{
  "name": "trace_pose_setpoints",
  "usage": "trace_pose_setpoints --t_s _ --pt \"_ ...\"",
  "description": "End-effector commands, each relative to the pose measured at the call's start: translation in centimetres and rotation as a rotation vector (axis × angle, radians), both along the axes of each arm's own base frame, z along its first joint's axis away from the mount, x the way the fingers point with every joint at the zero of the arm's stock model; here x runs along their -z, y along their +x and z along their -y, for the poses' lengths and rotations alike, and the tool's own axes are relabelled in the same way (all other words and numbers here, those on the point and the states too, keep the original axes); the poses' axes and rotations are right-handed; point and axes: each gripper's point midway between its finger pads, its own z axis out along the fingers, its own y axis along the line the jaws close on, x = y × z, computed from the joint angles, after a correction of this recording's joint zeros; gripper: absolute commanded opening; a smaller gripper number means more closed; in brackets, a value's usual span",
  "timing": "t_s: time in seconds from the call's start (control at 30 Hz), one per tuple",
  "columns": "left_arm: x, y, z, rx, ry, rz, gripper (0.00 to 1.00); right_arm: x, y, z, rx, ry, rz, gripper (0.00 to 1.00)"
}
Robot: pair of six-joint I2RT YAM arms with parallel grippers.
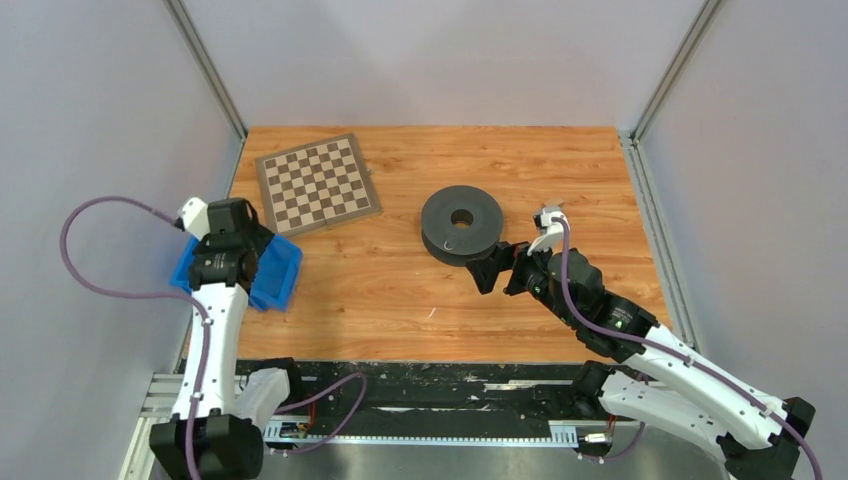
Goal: Wrap the cables
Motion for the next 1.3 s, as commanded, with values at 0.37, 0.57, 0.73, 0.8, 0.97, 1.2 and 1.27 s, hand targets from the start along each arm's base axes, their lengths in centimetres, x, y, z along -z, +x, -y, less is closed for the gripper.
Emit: trace_pose_setpoints --t_s 0.37,0.57,0.73,0.8,0.97,1.2,1.27 --pt "7.4 3.2 -4.0 -0.475 -0.707 0.258 0.64 -2.4 -1.3 -0.8 -0.100 0.055 0.077 0.99" --pt "9.8 1.9 -5.2 -0.612 -0.683 0.190 0.62 -2.8 -1.4 -1.0 -0.115 0.061 0.083 0.99" --pt "11.9 1.3 -5.1 -0.674 -0.710 0.130 0.61 -2.2 -0.8 -0.7 -0.082 0.039 0.086 0.99" --pt "12.7 1.8 -4.5 -0.667 -0.750 0.115 0.61 -1.9 -0.6 -0.8 -0.080 0.034 0.078 0.99" --pt "14.8 2.0 -4.2 -0.701 -0.793 0.043 0.59 -2.1 -0.8 -1.2 -0.100 0.036 0.075 0.99" --pt "15.2 2.3 -5.1 -0.730 -0.764 0.005 0.57 -2.0 -0.6 -0.8 -0.077 0.039 0.079 0.99" --pt "15.4 2.6 -5.2 -0.730 -0.769 -0.001 0.57 -1.9 -0.5 -0.8 -0.072 0.035 0.077 0.99"
